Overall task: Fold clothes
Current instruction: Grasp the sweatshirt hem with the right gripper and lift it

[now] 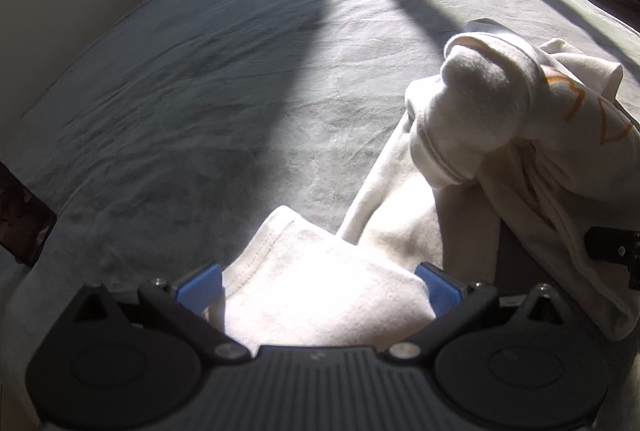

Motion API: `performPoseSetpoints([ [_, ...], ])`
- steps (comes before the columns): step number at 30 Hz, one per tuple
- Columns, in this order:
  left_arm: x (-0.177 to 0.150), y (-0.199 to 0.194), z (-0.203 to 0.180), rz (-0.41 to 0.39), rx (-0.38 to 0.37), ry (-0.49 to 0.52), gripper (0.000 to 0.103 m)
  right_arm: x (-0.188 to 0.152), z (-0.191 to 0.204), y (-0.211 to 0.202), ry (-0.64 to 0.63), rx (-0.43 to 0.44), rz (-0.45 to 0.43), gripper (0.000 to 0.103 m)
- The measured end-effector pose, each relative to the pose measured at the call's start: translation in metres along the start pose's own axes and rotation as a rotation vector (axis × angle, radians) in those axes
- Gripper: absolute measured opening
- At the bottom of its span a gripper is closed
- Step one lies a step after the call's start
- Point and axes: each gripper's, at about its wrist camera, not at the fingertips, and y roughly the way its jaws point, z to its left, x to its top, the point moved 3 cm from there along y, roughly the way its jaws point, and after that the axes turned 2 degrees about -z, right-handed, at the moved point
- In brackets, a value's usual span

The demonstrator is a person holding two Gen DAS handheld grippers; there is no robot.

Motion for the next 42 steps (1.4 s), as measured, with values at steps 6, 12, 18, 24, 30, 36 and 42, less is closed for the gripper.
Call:
performPoseSetpoints([
  [6, -0.009, 0.003, 0.003, -0.025, -0.027, -0.016, 0.103, -0.004, 0.004, 0.004, -0.06, -0.022, 0.006, 0.103],
  [12, -0.014, 0.005, 0.01, -0.039, -0.063, -0.066, 0.103, -0.005, 0.002, 0.003, -0.063, -0.012, 0.005, 0.103],
  [18, -0.007, -0.008, 0.017, -0.13, -0.093, -0.053, 0.102, -0.003, 0.006, -0.006, -0.101, 0.007, -0.04, 0.103],
  [24, 0.008, -0.022, 0.033, -0.176, -0.145, -0.116, 0.102, 0.007, 0.02, -0.035, -0.175, 0.042, -0.199, 0.103],
  [30, 0.019, -0.027, 0.048, -0.164, -0.2, -0.197, 0.102, 0.008, 0.008, -0.015, -0.136, 0.015, -0.154, 0.076],
  [36, 0.024, -0.03, 0.042, -0.156, -0.263, -0.198, 0.101, 0.007, 0.005, -0.023, -0.073, 0.112, -0.141, 0.024],
  [42, 0.027, -0.034, 0.031, -0.155, -0.288, -0.146, 0.101, 0.015, 0.002, -0.066, -0.051, 0.212, -0.197, 0.016],
])
